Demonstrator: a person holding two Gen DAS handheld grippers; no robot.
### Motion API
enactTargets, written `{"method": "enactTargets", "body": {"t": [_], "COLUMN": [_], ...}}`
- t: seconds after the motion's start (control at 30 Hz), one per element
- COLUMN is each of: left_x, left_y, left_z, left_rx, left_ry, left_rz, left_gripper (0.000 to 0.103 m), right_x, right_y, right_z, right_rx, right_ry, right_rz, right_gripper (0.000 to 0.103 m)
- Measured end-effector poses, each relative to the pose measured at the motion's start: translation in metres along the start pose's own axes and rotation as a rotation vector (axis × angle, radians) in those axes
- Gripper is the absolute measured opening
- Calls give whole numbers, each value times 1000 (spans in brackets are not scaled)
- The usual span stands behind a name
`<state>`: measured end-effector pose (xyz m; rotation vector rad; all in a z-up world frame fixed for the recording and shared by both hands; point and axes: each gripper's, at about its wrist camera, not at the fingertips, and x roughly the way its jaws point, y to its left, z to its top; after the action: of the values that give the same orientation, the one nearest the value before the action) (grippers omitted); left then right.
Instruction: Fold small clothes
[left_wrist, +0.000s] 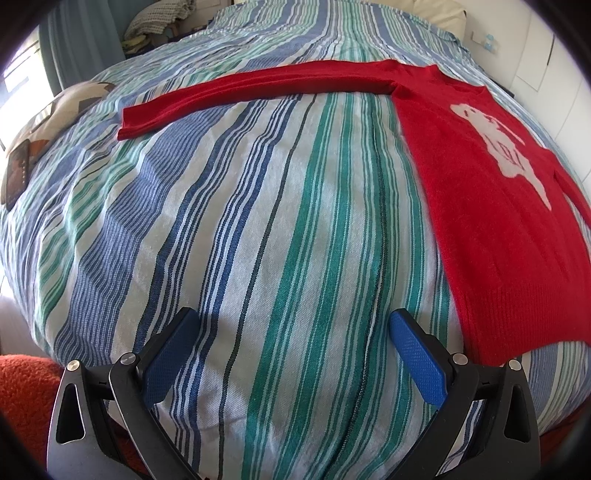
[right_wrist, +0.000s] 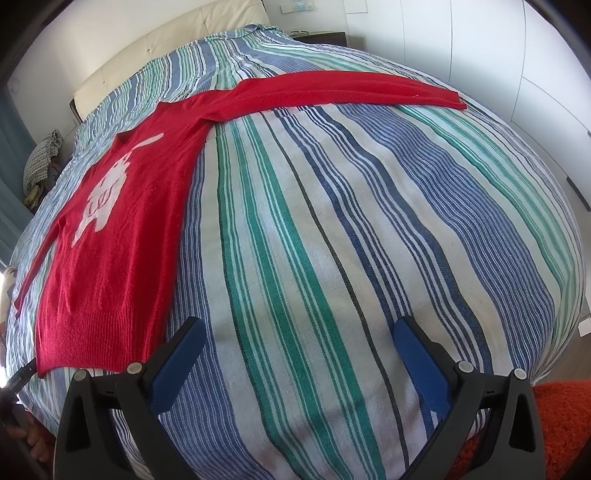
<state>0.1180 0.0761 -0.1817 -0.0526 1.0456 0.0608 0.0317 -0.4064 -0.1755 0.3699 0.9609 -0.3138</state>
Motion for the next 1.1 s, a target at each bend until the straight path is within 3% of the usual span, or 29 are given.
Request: {"method": "enactTargets", "body": {"t": [0.17, 0.3, 0.47, 0.57, 0.63, 0.7, 0.77, 0.93, 1.03, 1.07, 1.1], "left_x": [-25, -58, -79, -76, -70, -65, -59, -51, -43, -41, -39], "left_y": [3, 9, 21, 29, 31, 31, 29, 26, 25, 25, 25], "left_z": [3, 6, 0, 3, 5, 5, 4, 6, 6, 5, 4], "left_rx": [-16, -32, -42, -85, -111, -123, -122, -116, -116, -117, -117], "left_ry": [-71, -155, -210, -196, -180, -162, -147, -134, -110, -103, -99], "left_rz": [-21, -50, -33, -27, -13, 3, 21, 67, 85, 88, 89], "left_gripper": [102, 102, 102, 102, 102, 102, 102, 102, 102, 102, 102], "right_x": [-2, -19, -44, -38, -23, 4, 28, 68, 83, 88, 89], "right_y": [-4, -30, -102, -158, -184, -206, -217, -221, -220, -218, -216], "right_z": [3, 21, 71, 101, 117, 132, 140, 163, 174, 178, 181], "right_rx": [28, 180, 417, 595, 682, 770, 847, 913, 930, 923, 907], "right_ry": [4, -17, -158, -220, -227, -180, -140, -136, -143, -114, -105], "right_rz": [28, 146, 242, 276, 345, 455, 498, 447, 380, 343, 310], "right_gripper": [101, 101, 101, 101, 100, 87, 76, 59, 22, 4, 3]}}
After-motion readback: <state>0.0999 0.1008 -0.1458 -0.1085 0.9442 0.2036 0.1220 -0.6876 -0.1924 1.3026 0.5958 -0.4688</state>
